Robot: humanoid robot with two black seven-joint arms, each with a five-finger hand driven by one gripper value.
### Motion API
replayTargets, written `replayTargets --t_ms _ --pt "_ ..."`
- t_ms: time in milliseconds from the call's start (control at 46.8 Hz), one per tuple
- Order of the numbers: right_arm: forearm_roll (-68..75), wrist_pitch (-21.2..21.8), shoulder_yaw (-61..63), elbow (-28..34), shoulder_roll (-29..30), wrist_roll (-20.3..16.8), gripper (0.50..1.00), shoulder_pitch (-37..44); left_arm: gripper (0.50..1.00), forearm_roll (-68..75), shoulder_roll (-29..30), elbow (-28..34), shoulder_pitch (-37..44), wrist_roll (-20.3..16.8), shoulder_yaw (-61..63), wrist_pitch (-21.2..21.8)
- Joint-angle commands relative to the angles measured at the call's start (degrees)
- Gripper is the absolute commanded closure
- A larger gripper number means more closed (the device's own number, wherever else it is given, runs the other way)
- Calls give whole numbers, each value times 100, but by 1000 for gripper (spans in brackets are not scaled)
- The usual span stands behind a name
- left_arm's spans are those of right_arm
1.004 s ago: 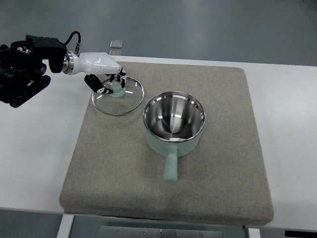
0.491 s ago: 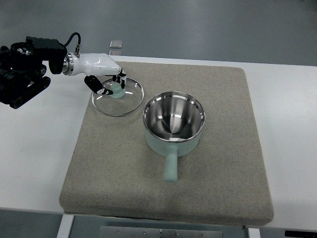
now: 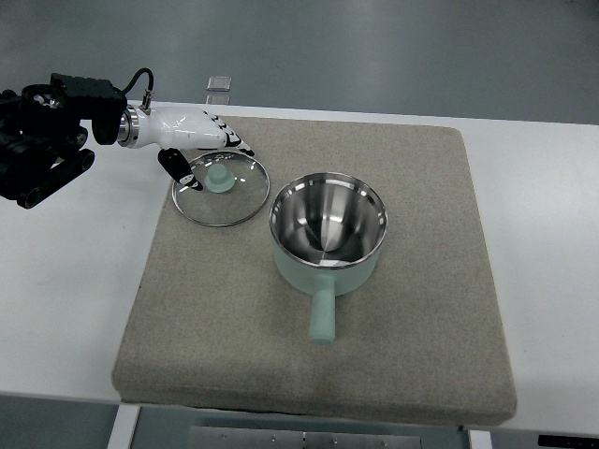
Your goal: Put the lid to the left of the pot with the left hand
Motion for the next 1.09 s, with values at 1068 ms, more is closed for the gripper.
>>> replayTargets --t_ms 1068 --pt "-8 0 0 0 0 0 576 0 506 -5960 -624 1421 -342 0 -211 0"
